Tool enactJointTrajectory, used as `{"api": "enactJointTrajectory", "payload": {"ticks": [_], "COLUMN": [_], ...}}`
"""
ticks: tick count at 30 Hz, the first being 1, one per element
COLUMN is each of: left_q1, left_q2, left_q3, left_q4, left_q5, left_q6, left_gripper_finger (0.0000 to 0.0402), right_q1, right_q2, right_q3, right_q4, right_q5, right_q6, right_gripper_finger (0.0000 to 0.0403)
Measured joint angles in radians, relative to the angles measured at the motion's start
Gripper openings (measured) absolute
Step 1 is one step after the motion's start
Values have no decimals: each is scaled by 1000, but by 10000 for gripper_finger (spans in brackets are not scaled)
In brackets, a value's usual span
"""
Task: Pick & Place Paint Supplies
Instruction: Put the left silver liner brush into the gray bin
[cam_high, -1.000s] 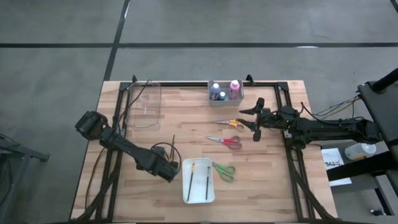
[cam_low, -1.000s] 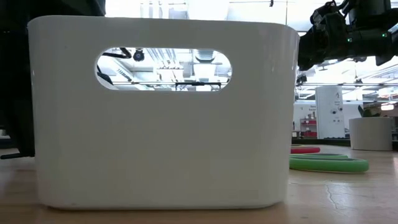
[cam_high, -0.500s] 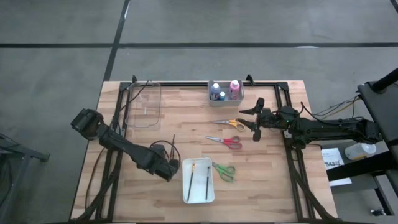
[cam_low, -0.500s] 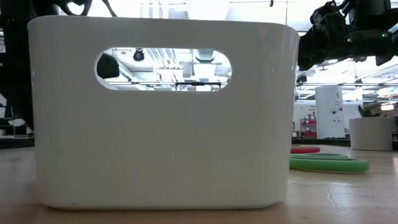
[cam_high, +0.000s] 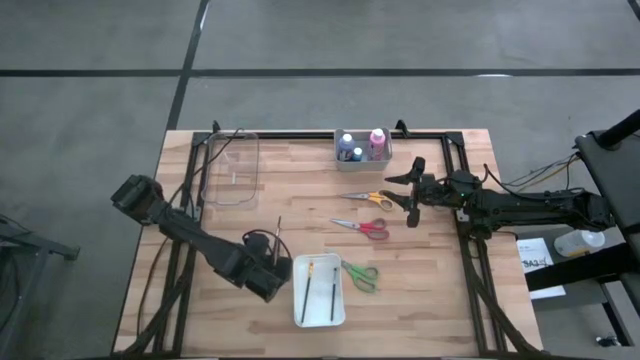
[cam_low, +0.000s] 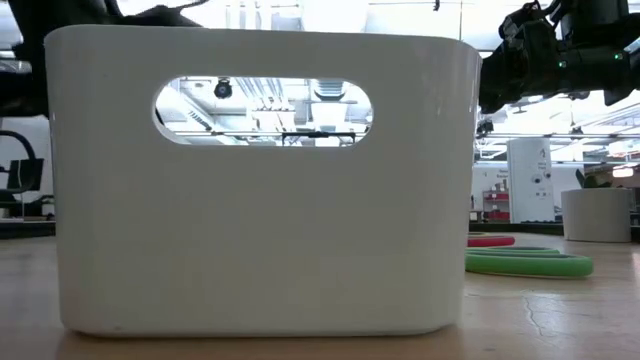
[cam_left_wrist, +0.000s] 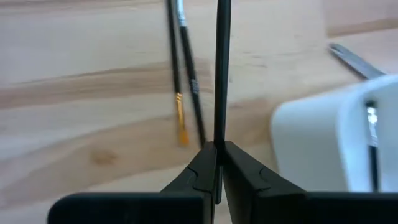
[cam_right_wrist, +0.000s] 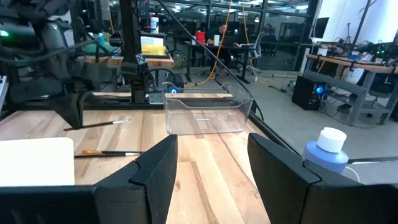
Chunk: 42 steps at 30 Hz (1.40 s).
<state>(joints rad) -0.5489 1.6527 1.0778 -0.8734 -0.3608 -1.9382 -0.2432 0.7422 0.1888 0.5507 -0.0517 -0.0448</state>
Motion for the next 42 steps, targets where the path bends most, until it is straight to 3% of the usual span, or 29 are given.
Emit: {"api": "enactJointTrajectory", "payload": {"ticks": [9,17,24,27,32,38,42], "left_q1": [-42,-104,-102,-88,-46,-35,-35], "left_q2": [0,14,54,80,108,129,132], "left_q3": [145,242,243,243,243,242,235], "left_q4": [-42,10,155,265,415,368,342], "left_q5": [-31,-269,-302,-291,-136,5,25], "left_q6": [8,36,108,175,337,237,170], "left_gripper_finger": [23,23,23,23,23,23,23], "right_q1": [0,1,1,1,1,1,1], "right_q2": [0,0,0,0,0,0,0], "right_q3": [0,0,0,0,0,0,0], "right_q4": [0,0,0,0,0,0,0], "right_q5": [0,0,0,0,0,0,0], "right_q6": [0,0,0,0,0,0,0], "right_gripper_finger": [193,193,193,193,193,193,193]}}
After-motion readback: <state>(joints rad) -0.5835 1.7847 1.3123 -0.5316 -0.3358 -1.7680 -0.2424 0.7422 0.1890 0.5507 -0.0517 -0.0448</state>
